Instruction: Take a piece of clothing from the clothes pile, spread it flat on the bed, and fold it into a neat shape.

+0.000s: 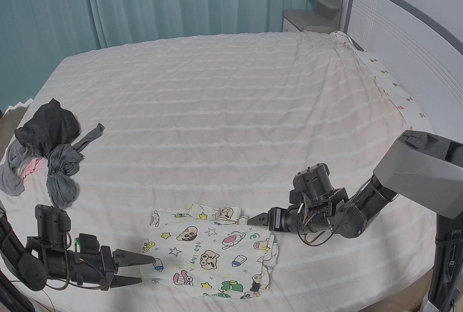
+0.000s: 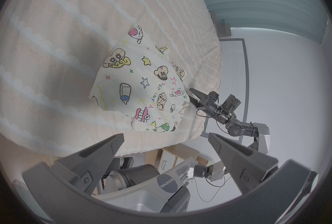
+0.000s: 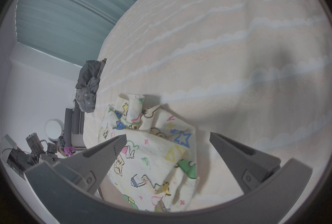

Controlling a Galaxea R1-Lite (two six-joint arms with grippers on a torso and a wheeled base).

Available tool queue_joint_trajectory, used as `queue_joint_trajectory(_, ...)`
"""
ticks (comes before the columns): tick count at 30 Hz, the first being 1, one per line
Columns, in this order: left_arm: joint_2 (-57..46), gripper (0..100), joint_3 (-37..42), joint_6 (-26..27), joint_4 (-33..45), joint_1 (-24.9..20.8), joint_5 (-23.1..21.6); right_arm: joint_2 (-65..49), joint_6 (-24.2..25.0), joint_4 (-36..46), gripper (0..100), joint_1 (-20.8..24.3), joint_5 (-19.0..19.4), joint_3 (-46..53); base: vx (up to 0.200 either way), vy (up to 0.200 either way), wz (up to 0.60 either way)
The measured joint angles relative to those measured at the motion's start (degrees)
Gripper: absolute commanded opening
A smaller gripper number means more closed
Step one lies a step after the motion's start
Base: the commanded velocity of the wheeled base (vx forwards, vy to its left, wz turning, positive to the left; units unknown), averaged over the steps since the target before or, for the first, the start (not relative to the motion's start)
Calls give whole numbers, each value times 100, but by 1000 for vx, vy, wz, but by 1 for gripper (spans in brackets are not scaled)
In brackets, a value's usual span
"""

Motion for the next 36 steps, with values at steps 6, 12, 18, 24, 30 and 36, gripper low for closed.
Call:
queue_joint_trajectory(6,0,100,0,0,0,-5,-4,30,-52,0,0,122,82,2,0,0,0)
queue_joint_trajectory(12,0,100,0,0,0,-2,-1,30,-55,-1,0,205,85,41,0,0,0)
queue_joint_trajectory(18,0,100,0,0,0,-2,-1,24,-57,-9,0,223,82,49,0,0,0)
queue_joint_trajectory(24,0,100,0,2,0,0,-1,-80,-46,-162,0,221,-46,74,0,0,0)
queue_joint_trajectory(30,0,100,0,2,0,-5,-1,-238,-39,-404,0,202,-282,93,0,0,0)
queue_joint_trajectory(36,0,100,0,2,0,-5,-1,-325,-48,-538,0,161,-354,71,0,0,0)
